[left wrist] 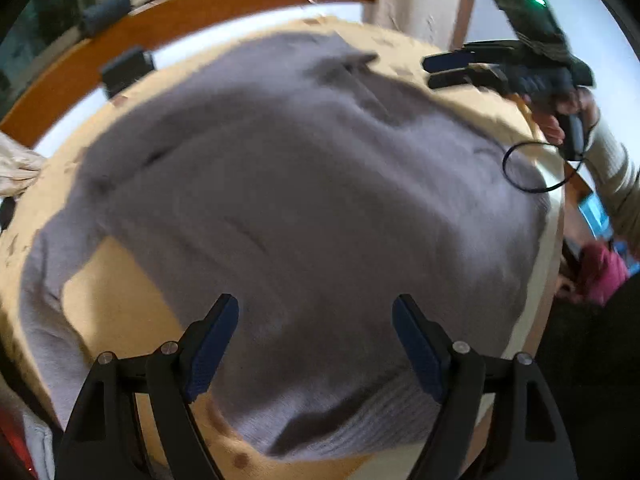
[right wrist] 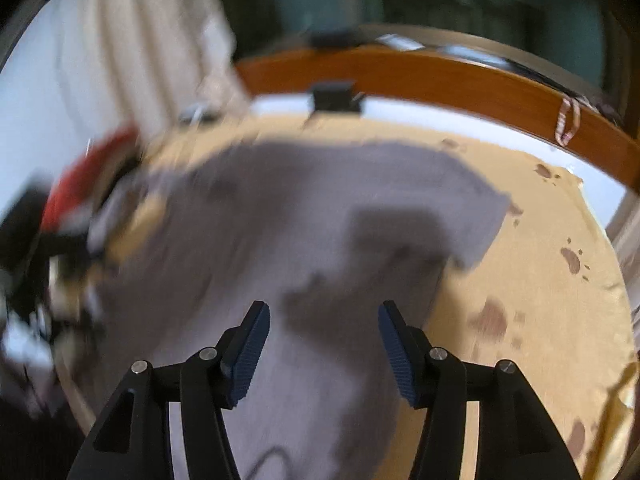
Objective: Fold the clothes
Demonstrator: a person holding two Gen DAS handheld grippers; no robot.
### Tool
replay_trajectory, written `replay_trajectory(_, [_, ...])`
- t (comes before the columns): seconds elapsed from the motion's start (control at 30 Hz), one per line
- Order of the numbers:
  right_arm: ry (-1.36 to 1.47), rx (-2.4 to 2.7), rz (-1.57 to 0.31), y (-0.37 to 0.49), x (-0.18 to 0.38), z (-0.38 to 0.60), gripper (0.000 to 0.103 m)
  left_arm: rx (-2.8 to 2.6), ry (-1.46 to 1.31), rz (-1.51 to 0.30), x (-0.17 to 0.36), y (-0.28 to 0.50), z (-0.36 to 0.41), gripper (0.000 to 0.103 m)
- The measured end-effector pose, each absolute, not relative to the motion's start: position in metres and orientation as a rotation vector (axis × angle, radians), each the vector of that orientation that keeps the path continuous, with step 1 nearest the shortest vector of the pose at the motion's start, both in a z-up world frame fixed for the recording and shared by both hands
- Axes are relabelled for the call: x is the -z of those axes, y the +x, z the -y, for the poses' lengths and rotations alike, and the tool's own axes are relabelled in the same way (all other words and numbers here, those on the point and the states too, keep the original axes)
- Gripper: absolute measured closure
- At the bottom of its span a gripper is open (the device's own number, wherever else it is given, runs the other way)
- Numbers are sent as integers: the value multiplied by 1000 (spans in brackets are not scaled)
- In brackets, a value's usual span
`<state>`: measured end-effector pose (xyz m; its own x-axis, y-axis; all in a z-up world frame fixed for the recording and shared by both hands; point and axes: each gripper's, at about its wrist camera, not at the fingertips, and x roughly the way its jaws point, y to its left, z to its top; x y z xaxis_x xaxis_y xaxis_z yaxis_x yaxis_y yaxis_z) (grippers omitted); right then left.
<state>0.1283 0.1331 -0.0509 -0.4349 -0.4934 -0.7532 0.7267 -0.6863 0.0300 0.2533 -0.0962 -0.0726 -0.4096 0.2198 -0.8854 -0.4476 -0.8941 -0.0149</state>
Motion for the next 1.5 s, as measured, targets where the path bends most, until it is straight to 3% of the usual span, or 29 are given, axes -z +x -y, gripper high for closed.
replay_trajectory(0.17, [1097, 2017, -648, 187, 95, -130, 45, -2257, -1468, -295, 83, 272, 110, 19])
replay_trajectory(0.43, [1152, 2024, -515, 217, 93, -189, 43, -2200, -1516, -302, 85, 312, 126, 16])
replay_trajectory(0.63, [1138, 2028, -219, 231, 70, -238, 43, -2165, -1453, -311, 65, 320, 125, 15])
replay_trajectory(0.83, [1172, 2070, 73, 209, 81, -260, 43, -2285, -1223, -146, 19, 284, 131, 14])
replay_trajectory(0.97, [1198, 2005, 177, 196, 98, -256, 43, -2316, -1236, -57, 29, 250, 131, 14])
replay_trajectory(1.3, [1189, 1748, 327, 206, 104, -238, 43, -2246, -1356, 34, 73, 235, 128, 14])
replay_trajectory(1.5, [1134, 1668, 260, 227, 96, -221, 43, -2236, -1374, 56, 80, 231, 127, 14])
